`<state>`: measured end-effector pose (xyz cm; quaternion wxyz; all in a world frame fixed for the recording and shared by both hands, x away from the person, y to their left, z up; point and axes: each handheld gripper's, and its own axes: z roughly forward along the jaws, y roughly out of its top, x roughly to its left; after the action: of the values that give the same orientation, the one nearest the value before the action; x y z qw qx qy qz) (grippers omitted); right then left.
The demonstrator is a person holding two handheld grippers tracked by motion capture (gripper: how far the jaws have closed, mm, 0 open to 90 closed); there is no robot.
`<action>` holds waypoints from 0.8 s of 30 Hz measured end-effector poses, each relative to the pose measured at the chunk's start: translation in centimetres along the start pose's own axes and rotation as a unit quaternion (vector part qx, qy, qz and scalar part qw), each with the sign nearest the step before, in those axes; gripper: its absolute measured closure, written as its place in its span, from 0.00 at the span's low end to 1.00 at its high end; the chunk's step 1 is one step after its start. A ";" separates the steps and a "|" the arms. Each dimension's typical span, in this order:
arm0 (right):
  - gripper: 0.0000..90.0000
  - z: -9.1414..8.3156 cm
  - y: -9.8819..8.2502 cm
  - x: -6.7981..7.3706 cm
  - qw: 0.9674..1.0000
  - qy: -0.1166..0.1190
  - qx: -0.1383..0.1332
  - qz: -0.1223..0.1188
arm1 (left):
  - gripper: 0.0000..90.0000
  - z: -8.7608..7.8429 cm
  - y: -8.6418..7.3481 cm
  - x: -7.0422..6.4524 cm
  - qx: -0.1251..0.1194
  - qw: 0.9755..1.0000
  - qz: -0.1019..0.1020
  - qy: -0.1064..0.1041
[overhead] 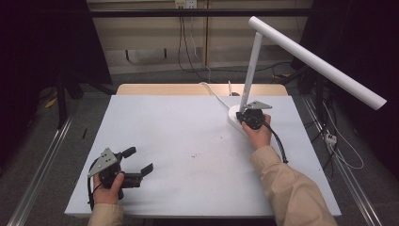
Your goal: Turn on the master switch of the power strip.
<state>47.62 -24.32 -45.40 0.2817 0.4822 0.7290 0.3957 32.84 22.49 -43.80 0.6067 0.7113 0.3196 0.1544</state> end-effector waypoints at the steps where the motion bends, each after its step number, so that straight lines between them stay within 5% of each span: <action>1: 1.00 0.0 0.0 0.0 1.000 0.000 -0.001 0.000 | 0.03 0.0 0.0 0.0 -0.001 1.000 0.000 -0.001; 24: 1.00 0.1 0.2 0.1 1.000 -0.003 0.008 -0.006 | 0.03 0.1 -0.1 0.0 0.001 1.000 0.000 0.002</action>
<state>47.76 -24.17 -45.33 0.2822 0.4811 0.7341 0.3873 32.92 22.42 -43.89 0.6052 0.7118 0.3210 0.1548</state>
